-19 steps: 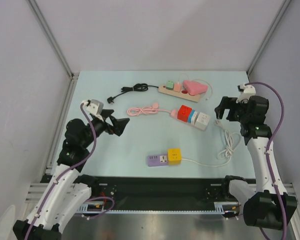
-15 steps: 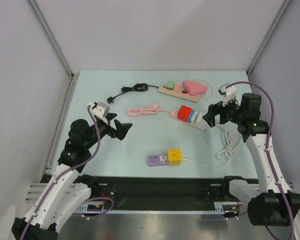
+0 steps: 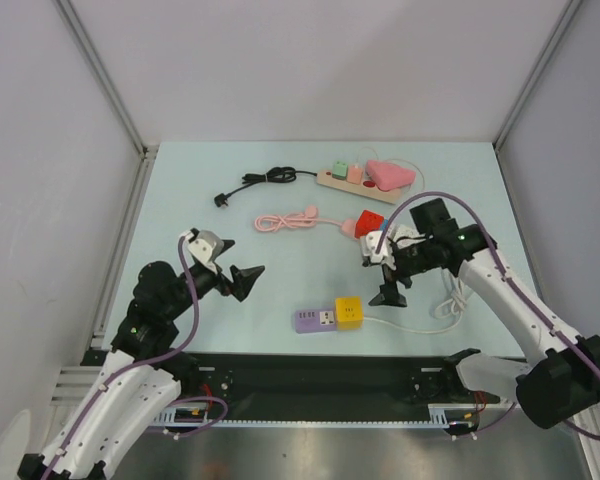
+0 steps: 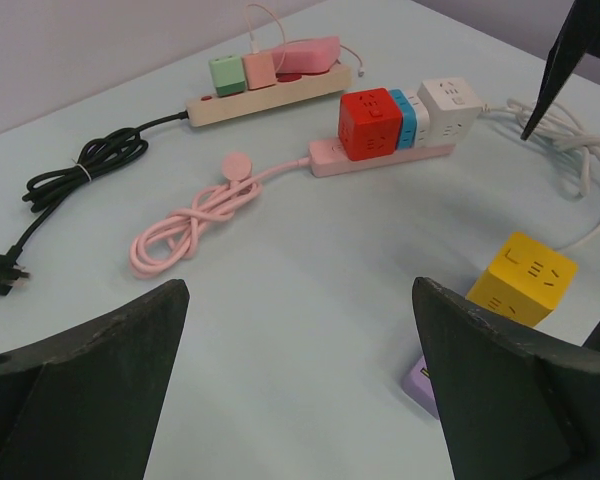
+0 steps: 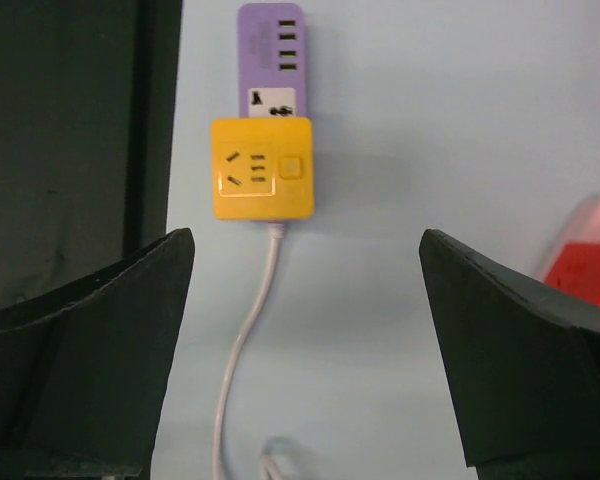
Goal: Pull the plug off the socket
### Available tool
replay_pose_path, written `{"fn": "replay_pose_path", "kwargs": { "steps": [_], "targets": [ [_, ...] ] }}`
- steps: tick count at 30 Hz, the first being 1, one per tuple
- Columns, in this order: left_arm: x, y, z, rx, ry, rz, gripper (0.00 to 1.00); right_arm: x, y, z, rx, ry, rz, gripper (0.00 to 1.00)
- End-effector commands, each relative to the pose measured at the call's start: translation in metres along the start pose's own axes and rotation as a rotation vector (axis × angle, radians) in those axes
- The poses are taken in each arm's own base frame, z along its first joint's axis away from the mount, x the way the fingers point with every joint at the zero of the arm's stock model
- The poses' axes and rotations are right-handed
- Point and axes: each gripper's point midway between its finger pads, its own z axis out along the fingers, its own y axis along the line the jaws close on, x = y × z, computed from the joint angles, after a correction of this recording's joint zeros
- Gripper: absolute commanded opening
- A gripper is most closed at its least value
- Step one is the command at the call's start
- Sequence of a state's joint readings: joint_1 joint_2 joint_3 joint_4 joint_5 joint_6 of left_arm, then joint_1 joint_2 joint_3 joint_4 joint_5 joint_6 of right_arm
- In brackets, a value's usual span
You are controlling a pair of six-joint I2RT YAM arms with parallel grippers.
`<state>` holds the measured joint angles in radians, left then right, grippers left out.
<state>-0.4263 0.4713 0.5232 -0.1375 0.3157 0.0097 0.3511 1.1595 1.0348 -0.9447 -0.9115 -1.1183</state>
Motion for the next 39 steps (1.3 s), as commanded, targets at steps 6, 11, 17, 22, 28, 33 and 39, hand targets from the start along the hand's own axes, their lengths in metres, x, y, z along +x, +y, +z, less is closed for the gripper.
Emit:
{"fn": "replay_pose_path", "kwargs": {
  "steps": [6, 11, 17, 22, 28, 33, 39],
  "targets": [
    [-0.002, -0.010, 0.004, 0.063, -0.018, 0.037, 0.99, 0.011, 0.016, 0.041, -0.109, 0.156, -0.132, 1.00],
    [-0.002, -0.011, 0.004, 0.066, -0.020, 0.040, 0.99, 0.020, 0.029, 0.063, -0.154, 0.191, -0.117, 1.00],
    [-0.001, -0.012, 0.004, 0.072, -0.020, 0.040, 0.99, 0.035, 0.017, 0.084, -0.084, 0.274, -0.082, 1.00],
    [-0.002, -0.013, 0.003, 0.075, -0.024, 0.041, 1.00, 0.046, 0.018, 0.094, -0.070, 0.341, -0.109, 1.00],
    [-0.003, -0.014, 0.003, 0.078, -0.026, 0.040, 0.99, 0.065, 0.027, 0.105, -0.098, 0.411, -0.135, 1.00],
    [-0.002, -0.015, 0.003, 0.084, -0.027, 0.039, 0.99, 0.068, 0.028, 0.109, -0.101, 0.424, -0.129, 0.87],
    [-0.006, -0.019, 0.002, 0.107, -0.040, 0.037, 1.00, 0.072, 0.032, 0.114, -0.126, 0.432, -0.102, 0.67]
  ]
}}
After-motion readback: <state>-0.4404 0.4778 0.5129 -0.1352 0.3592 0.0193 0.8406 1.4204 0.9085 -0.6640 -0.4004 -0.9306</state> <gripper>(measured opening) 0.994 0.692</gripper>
